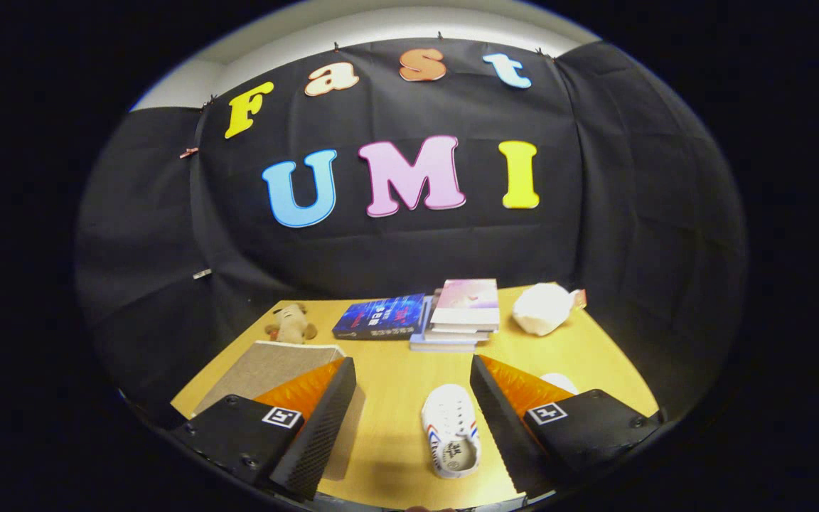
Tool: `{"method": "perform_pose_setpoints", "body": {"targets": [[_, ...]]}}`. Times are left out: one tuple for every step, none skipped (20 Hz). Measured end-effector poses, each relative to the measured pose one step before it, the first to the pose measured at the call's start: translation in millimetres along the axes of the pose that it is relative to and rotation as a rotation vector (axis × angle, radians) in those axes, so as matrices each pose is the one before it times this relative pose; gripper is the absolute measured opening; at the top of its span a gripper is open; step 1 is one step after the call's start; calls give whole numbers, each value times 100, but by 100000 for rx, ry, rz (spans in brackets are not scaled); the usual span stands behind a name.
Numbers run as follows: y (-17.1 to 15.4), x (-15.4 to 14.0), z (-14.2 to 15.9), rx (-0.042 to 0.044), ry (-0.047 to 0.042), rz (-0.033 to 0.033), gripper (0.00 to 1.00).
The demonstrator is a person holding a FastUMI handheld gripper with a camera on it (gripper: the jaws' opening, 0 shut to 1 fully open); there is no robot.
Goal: Open the storage box then place both shoes into the box .Put the left shoe in first, then the right shoe, with the right side of both shoes facing outward in a uniform manner.
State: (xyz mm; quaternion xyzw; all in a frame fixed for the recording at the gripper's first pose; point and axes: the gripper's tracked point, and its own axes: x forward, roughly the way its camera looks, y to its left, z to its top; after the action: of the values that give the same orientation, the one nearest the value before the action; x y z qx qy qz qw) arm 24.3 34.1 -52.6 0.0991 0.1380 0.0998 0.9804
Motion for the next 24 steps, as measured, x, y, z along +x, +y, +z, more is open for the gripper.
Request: {"method": "perform_pose_setpoints", "body": {"targets": [[256,464,-659,2383,3107,3323,99],[336,648,-1121,2698,4695,4186,98],[371,586,-1009,2335,4747,3966,98],[329,592,-1179,2717,5140,4371,98],[374,622,-1341,2948,6283,4797,98],[329,187,-1260,2645,6181,3945,98],[288,224,-1061,2409,4983,3873,98],[308,395,-497,2386,3455,3292,98],[245,301,-418,2247,2872,3034,98],[147,464,-711,2325,3108,3445,98],[12,578,-661,2329,3267,3269,98],[-188,634,-617,1981,3111,3440,98],[9,649,-558,1743,2934,3462,98],[39,562,-481,1553,2752,3356,98],[144,541,-486,423,2466,3722,98],[64,467,-369,-38,2091,2505,98],[132,610,-443,561,1819,3302,98],[110,455,-416,1294,2680,3061,98],[186,653,-512,1746,3327,3578,98],[101,624,-472,1273,3256,3240,98],[124,503,-684,1151,2944,3000,98],[257,397,-201,2143,2048,3517,98],[262,340,-123,2340,1631,3170,98],[157,308,-13,1691,1808,2865,98]]}}
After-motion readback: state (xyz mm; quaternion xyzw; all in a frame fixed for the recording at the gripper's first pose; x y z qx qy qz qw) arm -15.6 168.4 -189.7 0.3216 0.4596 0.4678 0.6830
